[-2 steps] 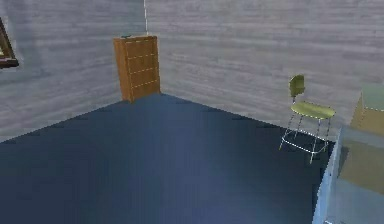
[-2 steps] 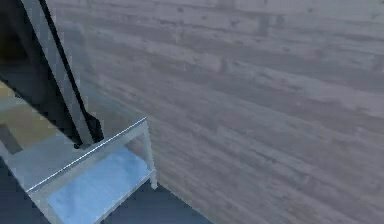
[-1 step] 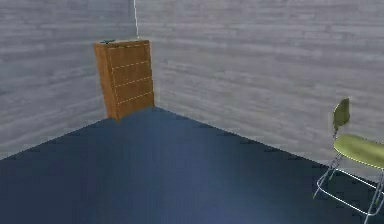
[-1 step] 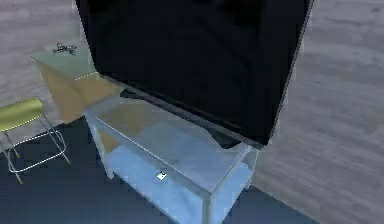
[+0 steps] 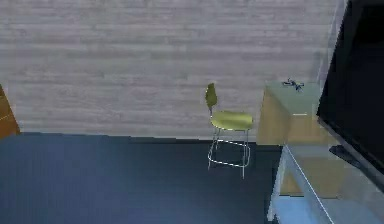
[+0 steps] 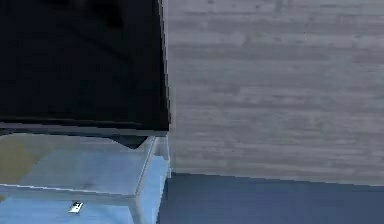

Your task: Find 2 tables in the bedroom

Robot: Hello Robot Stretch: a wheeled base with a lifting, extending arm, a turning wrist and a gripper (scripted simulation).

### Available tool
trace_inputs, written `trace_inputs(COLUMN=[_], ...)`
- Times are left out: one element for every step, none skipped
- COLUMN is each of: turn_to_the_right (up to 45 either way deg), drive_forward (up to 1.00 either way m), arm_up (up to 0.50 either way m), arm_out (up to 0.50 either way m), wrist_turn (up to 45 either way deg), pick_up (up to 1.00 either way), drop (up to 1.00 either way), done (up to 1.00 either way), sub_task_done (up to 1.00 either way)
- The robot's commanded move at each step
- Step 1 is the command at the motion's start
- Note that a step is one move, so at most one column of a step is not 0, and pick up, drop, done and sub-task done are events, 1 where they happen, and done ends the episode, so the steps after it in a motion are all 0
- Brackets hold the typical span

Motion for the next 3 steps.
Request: trace_inputs(turn_to_the_right=[0.0,45.0,0.0], drive_forward=[0.90,0.00,0.00], arm_up=[0.00,0.00,0.00], arm_out=[0.00,0.00,0.00], wrist_turn=[0.0,0.0,0.0], pick_up=[0.00,0.00,0.00], drop=[0.00,0.00,0.00], done=[0.00,0.00,1.00], sub_task_done=[0.00,0.00,0.00])
